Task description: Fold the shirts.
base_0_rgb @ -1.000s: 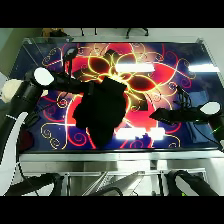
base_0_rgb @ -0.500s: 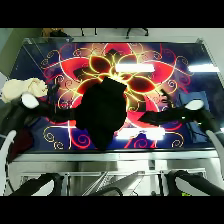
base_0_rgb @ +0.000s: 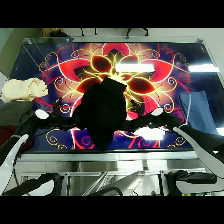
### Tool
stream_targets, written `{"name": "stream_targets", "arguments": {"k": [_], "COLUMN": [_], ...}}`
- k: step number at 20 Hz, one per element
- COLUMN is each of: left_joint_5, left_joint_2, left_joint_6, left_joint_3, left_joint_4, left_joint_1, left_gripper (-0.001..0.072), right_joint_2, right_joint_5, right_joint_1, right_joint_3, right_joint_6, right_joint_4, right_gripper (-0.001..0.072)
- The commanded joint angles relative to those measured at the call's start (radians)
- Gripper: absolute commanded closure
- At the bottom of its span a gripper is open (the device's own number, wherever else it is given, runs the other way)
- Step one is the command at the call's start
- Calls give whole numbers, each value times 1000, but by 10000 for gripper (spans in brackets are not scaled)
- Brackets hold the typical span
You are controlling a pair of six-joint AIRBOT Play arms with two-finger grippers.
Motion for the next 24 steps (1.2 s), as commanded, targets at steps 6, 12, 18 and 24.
{"name": "stream_targets", "arguments": {"k": [6,12,18,24], "left_joint_5": [-81,-292,-234,-284], "left_joint_2": [-182,177,624,716], "left_joint_6": [24,11,-35,-41], "left_joint_3": [206,474,970,1111], "left_joint_4": [-32,-36,-31,-25], "left_joint_1": [-58,7,-30,-46], "left_gripper": [693,695,696,695], "right_joint_2": [-35,185,409,505], "right_joint_5": [-63,367,468,431], "right_joint_1": [7,-298,-528,-528], "right_joint_3": [2,224,843,1078], "right_joint_6": [-213,-212,-167,-37], "right_joint_4": [269,322,409,122], "right_gripper": [685,685,685,685]}}
